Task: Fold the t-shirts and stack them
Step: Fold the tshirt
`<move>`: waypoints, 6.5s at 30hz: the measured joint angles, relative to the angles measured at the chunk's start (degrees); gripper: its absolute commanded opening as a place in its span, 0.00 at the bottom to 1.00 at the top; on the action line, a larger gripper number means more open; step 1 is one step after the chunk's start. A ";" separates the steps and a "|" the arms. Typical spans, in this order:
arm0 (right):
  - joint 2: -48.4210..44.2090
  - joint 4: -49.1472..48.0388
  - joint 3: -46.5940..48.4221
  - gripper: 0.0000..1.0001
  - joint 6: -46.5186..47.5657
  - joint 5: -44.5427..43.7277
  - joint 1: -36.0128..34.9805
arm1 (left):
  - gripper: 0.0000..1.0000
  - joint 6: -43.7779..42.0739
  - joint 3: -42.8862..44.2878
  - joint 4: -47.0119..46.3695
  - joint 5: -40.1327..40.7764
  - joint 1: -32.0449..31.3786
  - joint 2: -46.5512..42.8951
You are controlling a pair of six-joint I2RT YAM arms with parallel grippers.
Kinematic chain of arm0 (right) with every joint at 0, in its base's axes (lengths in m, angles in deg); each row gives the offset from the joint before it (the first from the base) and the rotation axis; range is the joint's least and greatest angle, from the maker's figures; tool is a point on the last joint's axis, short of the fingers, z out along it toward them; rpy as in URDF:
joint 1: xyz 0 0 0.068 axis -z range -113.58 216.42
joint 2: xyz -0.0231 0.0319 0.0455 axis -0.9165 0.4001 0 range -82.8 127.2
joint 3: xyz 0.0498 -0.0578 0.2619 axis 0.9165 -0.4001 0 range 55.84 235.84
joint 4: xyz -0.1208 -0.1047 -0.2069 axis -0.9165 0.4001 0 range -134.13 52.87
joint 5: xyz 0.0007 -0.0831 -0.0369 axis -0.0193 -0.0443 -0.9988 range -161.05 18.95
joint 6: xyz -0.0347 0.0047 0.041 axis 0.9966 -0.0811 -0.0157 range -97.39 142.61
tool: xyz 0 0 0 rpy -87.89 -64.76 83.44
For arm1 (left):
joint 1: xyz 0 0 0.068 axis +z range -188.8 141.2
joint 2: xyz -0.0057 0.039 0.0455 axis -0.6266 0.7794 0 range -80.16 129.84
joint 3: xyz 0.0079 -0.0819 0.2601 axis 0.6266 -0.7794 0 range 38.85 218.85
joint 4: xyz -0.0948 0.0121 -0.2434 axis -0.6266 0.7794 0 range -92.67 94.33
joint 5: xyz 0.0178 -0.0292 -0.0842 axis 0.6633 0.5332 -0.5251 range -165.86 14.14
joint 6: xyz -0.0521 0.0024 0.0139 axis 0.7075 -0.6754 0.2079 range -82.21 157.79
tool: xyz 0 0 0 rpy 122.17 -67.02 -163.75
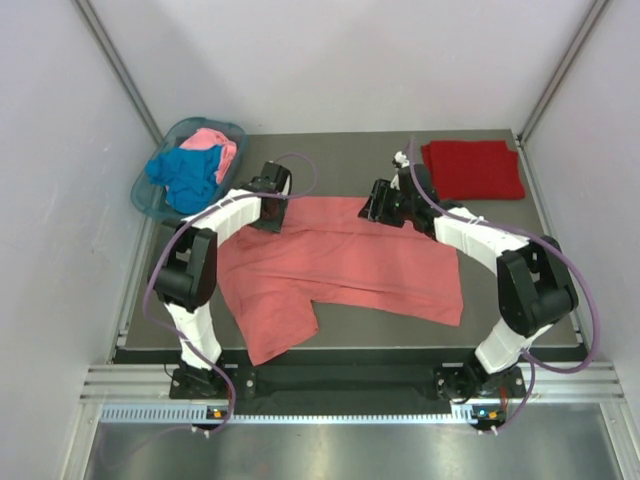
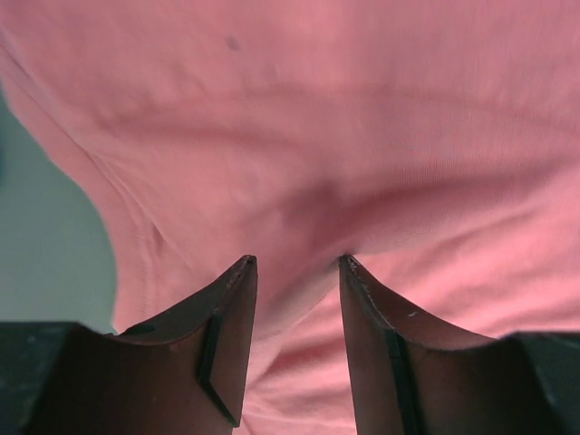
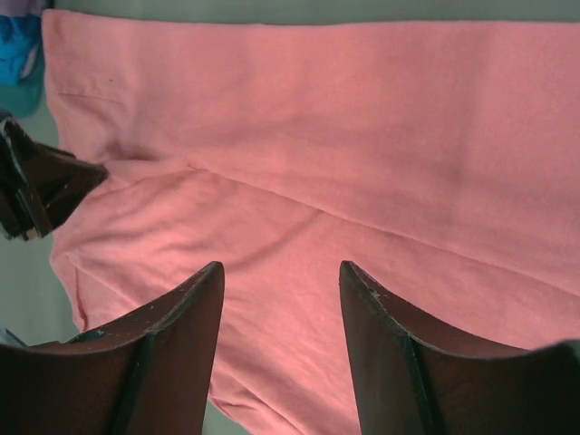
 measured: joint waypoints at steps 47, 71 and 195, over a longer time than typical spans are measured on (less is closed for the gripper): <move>-0.70 -16.09 -7.21 0.49 -4.83 0.55 -8.41 | 0.21 -11.15 4.00 -2.89 1.27 -3.76 5.03; 19.43 -19.54 11.61 0.42 -1.40 -2.54 -20.55 | 0.36 -7.61 13.90 -2.47 -4.07 4.42 11.93; 39.32 13.25 49.53 0.12 22.93 -10.25 -26.51 | 0.39 23.67 4.13 -4.96 -16.63 21.86 -7.10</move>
